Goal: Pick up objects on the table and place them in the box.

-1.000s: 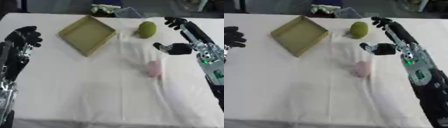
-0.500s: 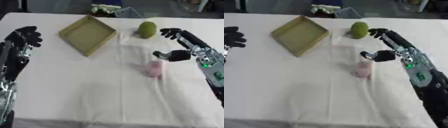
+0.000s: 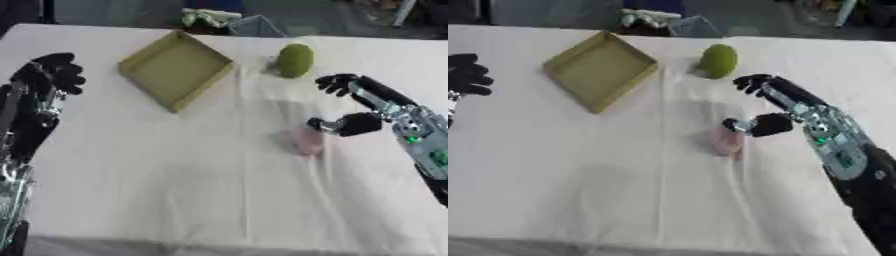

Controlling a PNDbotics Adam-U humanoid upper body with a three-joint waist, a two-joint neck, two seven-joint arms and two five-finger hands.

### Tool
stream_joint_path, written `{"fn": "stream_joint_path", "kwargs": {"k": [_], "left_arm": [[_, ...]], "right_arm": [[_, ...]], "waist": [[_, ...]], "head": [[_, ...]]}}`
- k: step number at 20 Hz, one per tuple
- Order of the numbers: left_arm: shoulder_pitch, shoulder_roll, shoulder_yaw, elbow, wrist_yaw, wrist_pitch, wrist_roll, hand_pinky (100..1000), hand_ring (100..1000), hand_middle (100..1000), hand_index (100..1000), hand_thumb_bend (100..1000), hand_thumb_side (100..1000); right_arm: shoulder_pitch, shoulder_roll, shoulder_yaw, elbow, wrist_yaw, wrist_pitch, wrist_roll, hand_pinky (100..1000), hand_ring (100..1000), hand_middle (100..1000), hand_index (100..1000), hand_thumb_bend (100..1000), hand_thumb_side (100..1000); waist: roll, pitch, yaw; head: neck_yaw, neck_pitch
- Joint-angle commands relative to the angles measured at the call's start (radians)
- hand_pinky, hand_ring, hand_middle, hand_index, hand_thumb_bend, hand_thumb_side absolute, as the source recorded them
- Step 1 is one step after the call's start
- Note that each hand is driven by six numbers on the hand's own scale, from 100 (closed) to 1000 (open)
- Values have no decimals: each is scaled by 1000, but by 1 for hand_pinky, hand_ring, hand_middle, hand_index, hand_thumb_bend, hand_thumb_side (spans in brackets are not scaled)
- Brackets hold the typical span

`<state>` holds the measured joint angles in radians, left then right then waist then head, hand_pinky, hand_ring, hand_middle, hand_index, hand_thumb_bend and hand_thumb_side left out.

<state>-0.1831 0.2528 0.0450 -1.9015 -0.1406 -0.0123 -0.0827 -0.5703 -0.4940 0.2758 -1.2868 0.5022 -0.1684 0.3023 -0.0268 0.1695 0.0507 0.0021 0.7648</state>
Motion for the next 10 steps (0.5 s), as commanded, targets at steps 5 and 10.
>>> {"fn": "stream_joint_path", "kwargs": {"k": [5, 10], "left_arm": [[-5, 19, 3, -10, -3, -1, -1, 657, 667, 640, 803, 384, 728], [-4, 20, 3, -11, -3, -1, -1, 658, 668, 640, 803, 384, 728]], "right_arm": [[-8, -39, 11, 6, -17, -10, 27, 790, 824, 807, 894, 455, 476], [-11, -41, 23, 15, -16, -18, 49, 793, 825, 808, 874, 440, 461]], "waist": [[1, -17, -1], [0, -19, -1]], "head": [[3, 5], [3, 5]]}}
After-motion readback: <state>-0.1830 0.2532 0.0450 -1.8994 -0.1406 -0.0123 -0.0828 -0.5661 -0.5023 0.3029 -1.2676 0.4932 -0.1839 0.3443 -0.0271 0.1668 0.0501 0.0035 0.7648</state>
